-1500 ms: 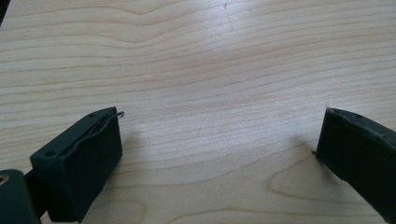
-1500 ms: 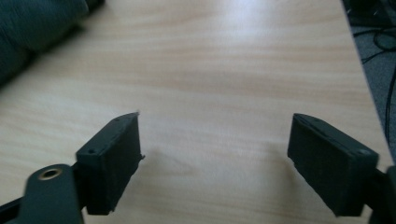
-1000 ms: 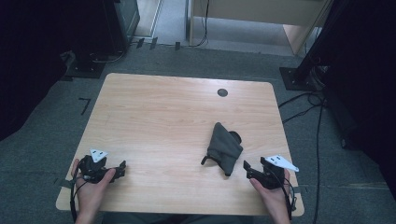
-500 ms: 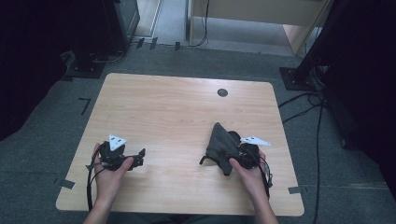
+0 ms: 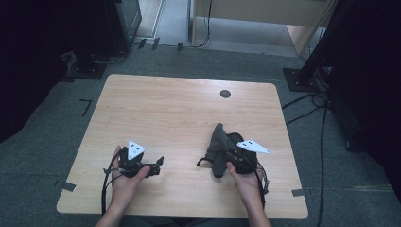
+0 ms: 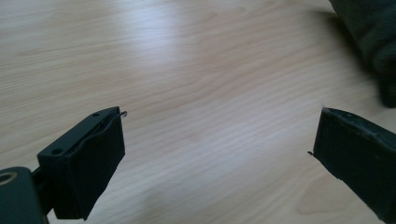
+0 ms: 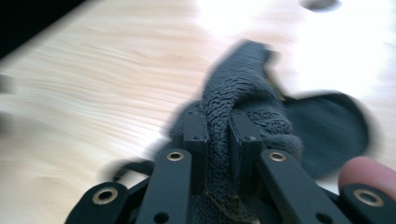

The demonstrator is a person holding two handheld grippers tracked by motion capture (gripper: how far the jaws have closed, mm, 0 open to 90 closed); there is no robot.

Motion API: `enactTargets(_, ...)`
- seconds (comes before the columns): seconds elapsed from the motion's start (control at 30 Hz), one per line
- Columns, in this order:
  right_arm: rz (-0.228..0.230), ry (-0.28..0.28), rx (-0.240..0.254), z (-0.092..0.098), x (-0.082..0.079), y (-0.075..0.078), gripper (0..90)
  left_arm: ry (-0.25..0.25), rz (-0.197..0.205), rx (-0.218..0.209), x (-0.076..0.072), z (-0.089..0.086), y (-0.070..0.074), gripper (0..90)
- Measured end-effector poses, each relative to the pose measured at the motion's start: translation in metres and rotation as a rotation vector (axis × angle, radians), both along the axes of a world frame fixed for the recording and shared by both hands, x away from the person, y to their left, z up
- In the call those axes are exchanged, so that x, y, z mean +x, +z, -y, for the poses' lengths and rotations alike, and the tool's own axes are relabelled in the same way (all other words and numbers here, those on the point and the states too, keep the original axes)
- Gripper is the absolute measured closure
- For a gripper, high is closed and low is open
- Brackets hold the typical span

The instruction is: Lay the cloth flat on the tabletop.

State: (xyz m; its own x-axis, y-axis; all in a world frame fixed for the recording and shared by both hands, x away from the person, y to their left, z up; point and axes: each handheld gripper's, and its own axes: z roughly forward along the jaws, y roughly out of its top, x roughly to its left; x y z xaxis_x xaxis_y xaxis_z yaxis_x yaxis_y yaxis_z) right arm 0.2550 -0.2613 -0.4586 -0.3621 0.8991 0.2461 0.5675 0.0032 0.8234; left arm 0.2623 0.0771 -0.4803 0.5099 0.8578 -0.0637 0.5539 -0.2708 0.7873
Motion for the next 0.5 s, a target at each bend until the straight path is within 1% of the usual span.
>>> enactTargets(0.03,0.025,0.041,0.022,-0.009,-0.004,0.007,80.6,-0.015,0.004,-0.005,-0.002,0.003,0.001,2.1)
enactTargets(0.07,0.085,0.102,0.066,-0.02,-0.012,0.019,80.5,-0.049,0.02,-0.022,-0.006,0.008,0.005,2.1)
enactTargets(0.1,0.125,0.139,0.108,-0.025,-0.017,0.025,80.1,-0.063,0.03,-0.027,-0.009,0.01,0.006,2.1)
enactTargets(0.13,0.125,0.139,0.108,-0.025,-0.017,0.025,80.1,-0.063,0.03,-0.027,-0.009,0.01,0.006,2.1)
enactTargets(0.17,0.177,0.154,0.142,-0.029,-0.021,0.035,77.2,-0.076,0.045,-0.04,-0.011,0.01,0.009,2.1)
enactTargets(0.2,0.175,0.118,0.12,-0.029,-0.02,0.036,73.1,-0.073,0.046,-0.04,-0.011,0.008,0.009,2.1)
enactTargets(0.23,0.15,0.058,0.07,-0.026,-0.016,0.033,67.6,-0.072,0.042,-0.032,-0.01,0.007,0.009,2.1)
enactTargets(0.27,0.124,0.015,0.027,-0.024,-0.012,0.029,64.0,-0.062,0.032,-0.034,-0.008,0.005,0.007,2.1)
enactTargets(0.3,0.095,-0.046,-0.053,-0.019,-0.007,0.019,64.0,-0.062,0.032,-0.034,-0.008,0.005,0.007,2.1)
enactTargets(0.33,0.079,-0.066,-0.075,-0.016,-0.006,0.013,60.6,-0.06,0.026,-0.032,-0.007,0.003,0.006,2.1)
enactTargets(0.37,0.058,-0.083,-0.083,-0.01,-0.004,0.005,57.9,-0.06,0.012,-0.031,-0.004,0.0,0.002,2.1)
enactTargets(0.43,0.037,-0.083,-0.074,-0.004,-0.005,0.0,55.9,-0.063,0.002,-0.029,-0.002,0.001,-0.001,2.2)
enactTargets(0.5,0.052,-0.064,-0.081,-0.002,-0.008,0.001,54.8,-0.071,-0.01,-0.02,0.0,0.002,-0.005,2.2)
